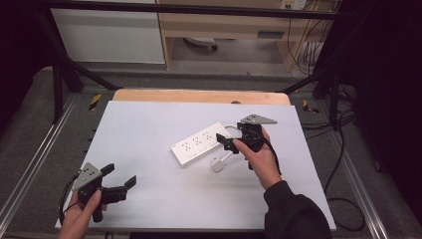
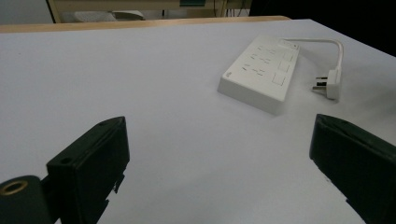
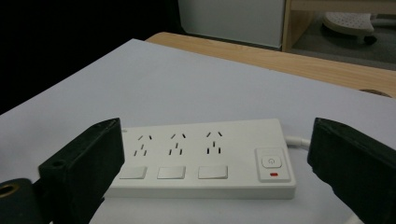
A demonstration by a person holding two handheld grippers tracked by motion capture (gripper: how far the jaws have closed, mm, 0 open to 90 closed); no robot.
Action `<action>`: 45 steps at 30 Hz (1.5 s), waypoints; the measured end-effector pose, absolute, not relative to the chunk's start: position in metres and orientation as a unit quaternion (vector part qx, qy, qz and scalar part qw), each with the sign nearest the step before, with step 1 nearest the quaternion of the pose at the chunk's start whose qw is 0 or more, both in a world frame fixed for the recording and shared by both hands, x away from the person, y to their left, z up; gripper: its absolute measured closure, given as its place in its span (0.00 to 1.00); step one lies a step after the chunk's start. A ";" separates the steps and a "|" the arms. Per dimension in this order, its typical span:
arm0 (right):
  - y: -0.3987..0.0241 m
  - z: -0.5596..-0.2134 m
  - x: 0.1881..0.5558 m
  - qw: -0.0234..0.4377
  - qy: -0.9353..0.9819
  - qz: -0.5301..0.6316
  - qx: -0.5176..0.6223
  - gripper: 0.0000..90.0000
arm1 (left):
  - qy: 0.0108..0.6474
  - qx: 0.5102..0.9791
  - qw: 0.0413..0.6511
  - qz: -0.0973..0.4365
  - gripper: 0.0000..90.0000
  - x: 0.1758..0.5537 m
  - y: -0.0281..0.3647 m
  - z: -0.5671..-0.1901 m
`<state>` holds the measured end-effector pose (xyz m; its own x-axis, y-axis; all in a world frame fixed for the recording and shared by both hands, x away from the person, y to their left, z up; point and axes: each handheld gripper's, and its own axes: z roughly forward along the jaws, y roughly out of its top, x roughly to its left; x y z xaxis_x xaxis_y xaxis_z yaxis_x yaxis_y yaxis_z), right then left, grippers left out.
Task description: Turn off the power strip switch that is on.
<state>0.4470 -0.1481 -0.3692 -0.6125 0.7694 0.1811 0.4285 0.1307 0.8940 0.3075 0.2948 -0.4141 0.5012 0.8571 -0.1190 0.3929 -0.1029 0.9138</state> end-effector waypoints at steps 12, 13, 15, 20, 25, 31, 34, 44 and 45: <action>-0.177 -0.359 0.436 0.180 0.727 0.525 0.404 0.04 | 0.443 0.704 0.508 0.224 0.05 0.307 0.296 -0.414; -0.180 -0.358 0.434 0.183 0.726 0.526 0.403 0.04 | 0.445 0.703 0.508 0.224 0.05 0.307 0.296 -0.414; -0.185 -0.356 0.431 0.184 0.725 0.527 0.403 0.04 | 0.450 0.701 0.505 0.227 0.05 0.308 0.296 -0.414; -0.196 -0.353 0.423 0.195 0.724 0.524 0.403 0.04 | 0.451 0.696 0.509 0.228 0.05 0.308 0.297 -0.413; -0.209 -0.353 0.418 0.202 0.721 0.525 0.405 0.04 | 0.455 0.694 0.510 0.226 0.05 0.308 0.298 -0.413; -0.224 -0.352 0.411 0.204 0.714 0.528 0.412 0.05 | 0.457 0.694 0.510 0.223 0.05 0.308 0.298 -0.414; -0.232 -0.352 0.408 0.206 0.711 0.529 0.416 0.05 | 0.457 0.695 0.508 0.221 0.05 0.308 0.298 -0.414; -0.259 -0.354 0.392 0.211 0.708 0.527 0.420 0.05 | 0.460 0.694 0.508 0.221 0.05 0.308 0.298 -0.414; -0.261 -0.355 0.390 0.212 0.708 0.526 0.421 0.05 | 0.460 0.694 0.508 0.221 0.05 0.308 0.298 -0.414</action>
